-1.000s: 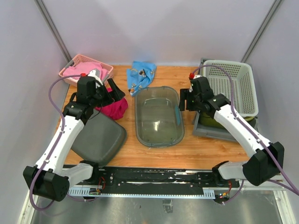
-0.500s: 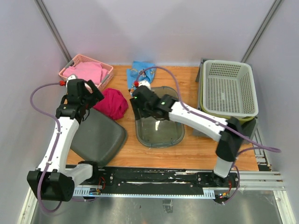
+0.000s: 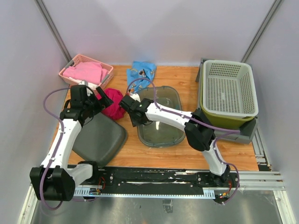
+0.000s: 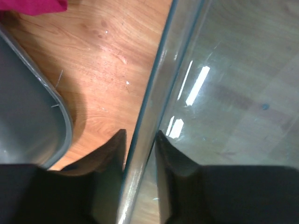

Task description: Turn the large container upside down

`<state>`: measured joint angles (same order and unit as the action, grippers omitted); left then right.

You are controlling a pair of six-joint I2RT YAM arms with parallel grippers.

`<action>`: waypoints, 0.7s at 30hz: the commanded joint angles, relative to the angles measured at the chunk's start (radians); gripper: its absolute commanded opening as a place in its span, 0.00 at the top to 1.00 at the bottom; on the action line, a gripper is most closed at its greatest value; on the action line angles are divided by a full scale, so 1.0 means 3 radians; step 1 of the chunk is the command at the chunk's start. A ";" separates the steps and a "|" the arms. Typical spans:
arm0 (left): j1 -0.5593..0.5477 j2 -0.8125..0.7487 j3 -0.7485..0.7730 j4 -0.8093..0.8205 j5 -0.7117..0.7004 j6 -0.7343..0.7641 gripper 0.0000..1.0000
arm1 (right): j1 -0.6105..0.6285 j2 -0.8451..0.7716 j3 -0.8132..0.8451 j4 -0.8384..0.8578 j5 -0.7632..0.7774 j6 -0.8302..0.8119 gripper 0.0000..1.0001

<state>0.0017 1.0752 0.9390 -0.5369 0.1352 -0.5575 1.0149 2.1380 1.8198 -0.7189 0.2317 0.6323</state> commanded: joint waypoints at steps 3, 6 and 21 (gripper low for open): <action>-0.0538 0.0244 -0.0238 0.0495 0.0185 -0.0321 0.01 | -0.0120 -0.0341 -0.0211 -0.0052 -0.0110 0.0072 0.99; -0.0813 0.0379 -0.0271 0.0730 0.0060 -0.0477 0.01 | -0.0280 -0.0770 -0.0572 0.0001 -0.0309 0.0093 1.00; -0.0258 0.0704 -0.0487 0.0412 -0.0903 -0.0661 0.01 | -0.0513 -0.2327 -0.1644 0.0398 -0.0389 -0.0034 0.99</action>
<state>-0.1852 1.3426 0.8452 -0.3702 -0.0280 -0.7418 0.8829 1.5070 1.3697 -0.6506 0.1177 0.6548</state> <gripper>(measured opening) 0.991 0.157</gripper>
